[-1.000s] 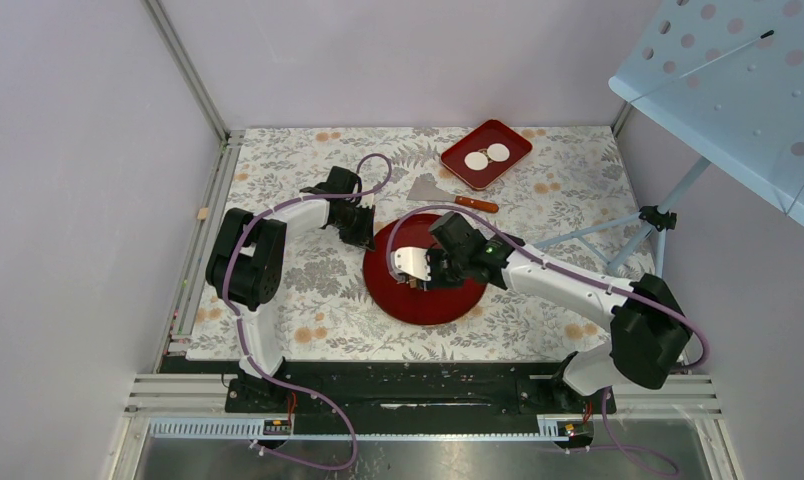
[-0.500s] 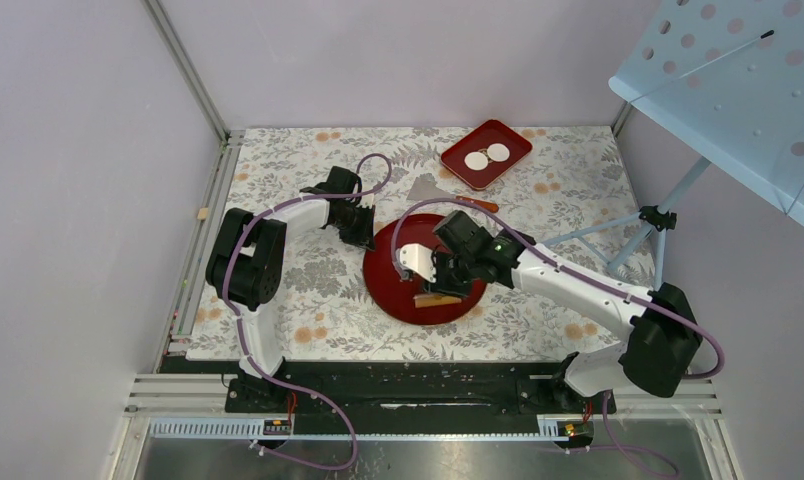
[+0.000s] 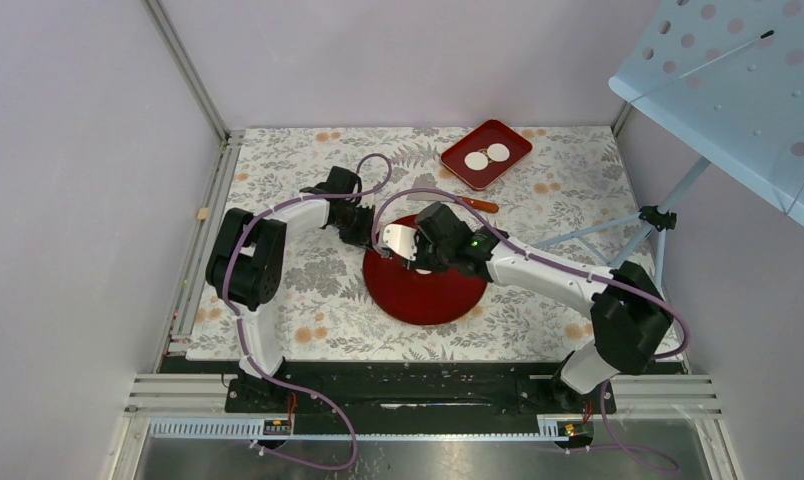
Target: Roll out the dumpling wrappers from the dough
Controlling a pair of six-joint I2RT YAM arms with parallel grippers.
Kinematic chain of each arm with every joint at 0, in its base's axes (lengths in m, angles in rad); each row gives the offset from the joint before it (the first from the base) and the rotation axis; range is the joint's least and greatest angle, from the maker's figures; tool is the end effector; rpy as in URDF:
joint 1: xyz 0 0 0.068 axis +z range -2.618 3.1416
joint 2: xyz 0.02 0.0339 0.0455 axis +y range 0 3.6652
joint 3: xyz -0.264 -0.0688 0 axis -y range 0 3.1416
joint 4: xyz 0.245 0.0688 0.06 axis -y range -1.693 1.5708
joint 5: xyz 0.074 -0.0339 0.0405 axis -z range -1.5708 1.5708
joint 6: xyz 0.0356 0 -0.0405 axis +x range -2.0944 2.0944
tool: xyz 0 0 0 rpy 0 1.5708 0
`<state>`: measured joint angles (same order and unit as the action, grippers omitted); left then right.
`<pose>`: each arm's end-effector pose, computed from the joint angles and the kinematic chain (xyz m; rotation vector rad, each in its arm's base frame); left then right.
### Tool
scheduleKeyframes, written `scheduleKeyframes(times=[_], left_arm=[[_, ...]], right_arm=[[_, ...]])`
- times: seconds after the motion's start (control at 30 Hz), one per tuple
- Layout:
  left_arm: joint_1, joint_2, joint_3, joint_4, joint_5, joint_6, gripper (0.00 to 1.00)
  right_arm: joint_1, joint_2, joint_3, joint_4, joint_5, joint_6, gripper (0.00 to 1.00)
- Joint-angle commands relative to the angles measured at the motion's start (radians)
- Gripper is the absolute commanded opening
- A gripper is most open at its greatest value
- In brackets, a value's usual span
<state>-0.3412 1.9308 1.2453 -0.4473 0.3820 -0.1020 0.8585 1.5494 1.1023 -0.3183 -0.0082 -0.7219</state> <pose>0.3593 -0.1417 0.1550 0.4419 2.6935 -0.6478 0.2222 0.2577 0.2497 -1.6636 1.6420 0.0775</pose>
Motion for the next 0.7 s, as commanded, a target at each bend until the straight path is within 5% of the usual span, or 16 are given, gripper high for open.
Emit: scheduleKeyframes(times=[0.0, 0.67], left_arm=[[-0.005, 0.021, 0.008, -0.027, -0.013, 0.006, 0.00], [-0.002, 0.018, 0.005, -0.024, -0.008, 0.005, 0.00]], right_arm=[[0.006, 0.035, 0.042, 0.110, 0.053, -0.042, 0.00], [0.038, 0.035, -0.150, -0.118, -0.070, -0.097, 0.00]])
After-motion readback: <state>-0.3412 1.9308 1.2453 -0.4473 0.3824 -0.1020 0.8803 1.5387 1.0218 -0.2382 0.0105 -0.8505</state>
